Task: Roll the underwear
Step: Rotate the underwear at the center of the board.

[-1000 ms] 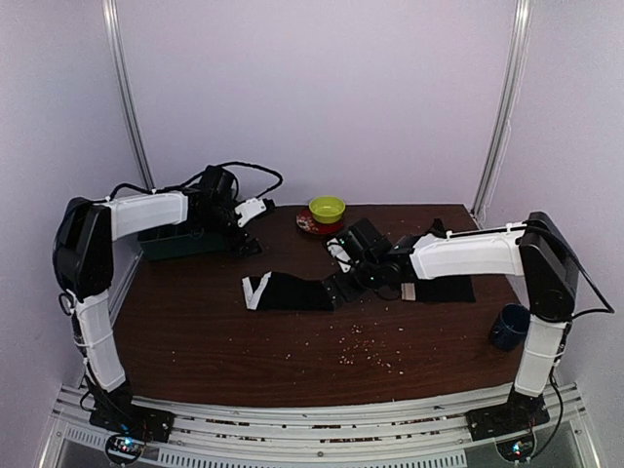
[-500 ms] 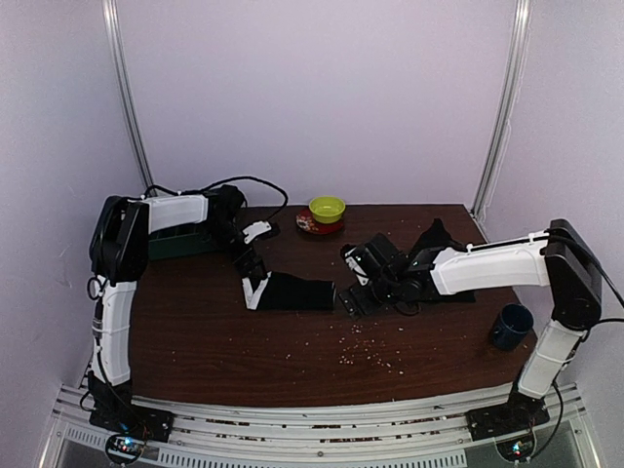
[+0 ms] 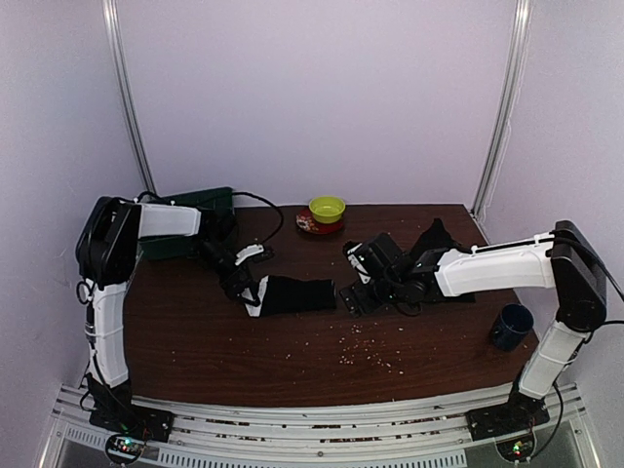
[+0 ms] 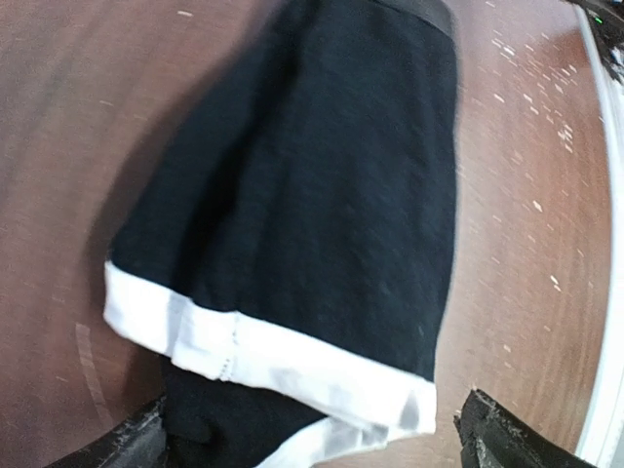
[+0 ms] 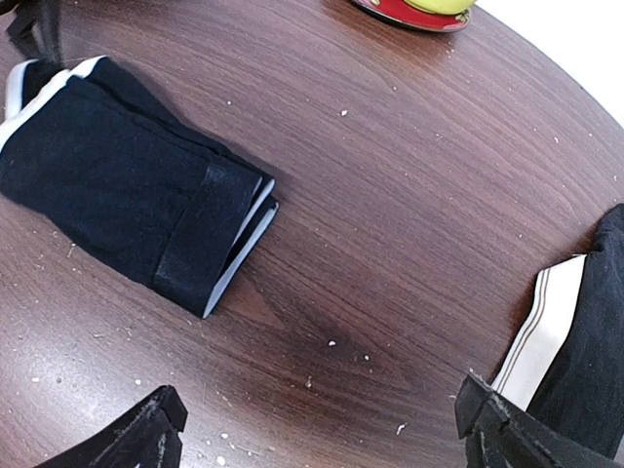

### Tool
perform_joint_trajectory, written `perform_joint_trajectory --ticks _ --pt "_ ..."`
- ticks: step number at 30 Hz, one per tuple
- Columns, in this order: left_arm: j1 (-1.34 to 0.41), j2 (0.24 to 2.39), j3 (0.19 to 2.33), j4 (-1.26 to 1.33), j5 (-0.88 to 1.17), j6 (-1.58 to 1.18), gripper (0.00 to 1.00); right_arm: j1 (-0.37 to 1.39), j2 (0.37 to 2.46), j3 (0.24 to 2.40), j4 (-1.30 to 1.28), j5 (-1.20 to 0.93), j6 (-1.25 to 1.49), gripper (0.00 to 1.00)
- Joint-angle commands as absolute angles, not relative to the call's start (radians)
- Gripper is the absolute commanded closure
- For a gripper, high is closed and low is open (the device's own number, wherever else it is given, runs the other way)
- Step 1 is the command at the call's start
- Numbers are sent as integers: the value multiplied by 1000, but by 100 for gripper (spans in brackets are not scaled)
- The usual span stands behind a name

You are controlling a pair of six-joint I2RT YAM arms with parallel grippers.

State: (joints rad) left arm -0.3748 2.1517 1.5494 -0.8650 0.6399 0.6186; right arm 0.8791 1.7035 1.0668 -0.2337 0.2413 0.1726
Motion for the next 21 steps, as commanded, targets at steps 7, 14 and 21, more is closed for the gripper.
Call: perform_joint_trajectory --ticks 7,14,21 --pt "-457 2066 1376 -929 737 784 2 878 1699 1052 -196 283 176 0" --pt "-660 2025 1338 -886 718 773 2 856 1702 1019 -164 305 162 0" --pt "-701 1924 1307 -740 634 701 2 793 1769 1031 -196 289 174 0"
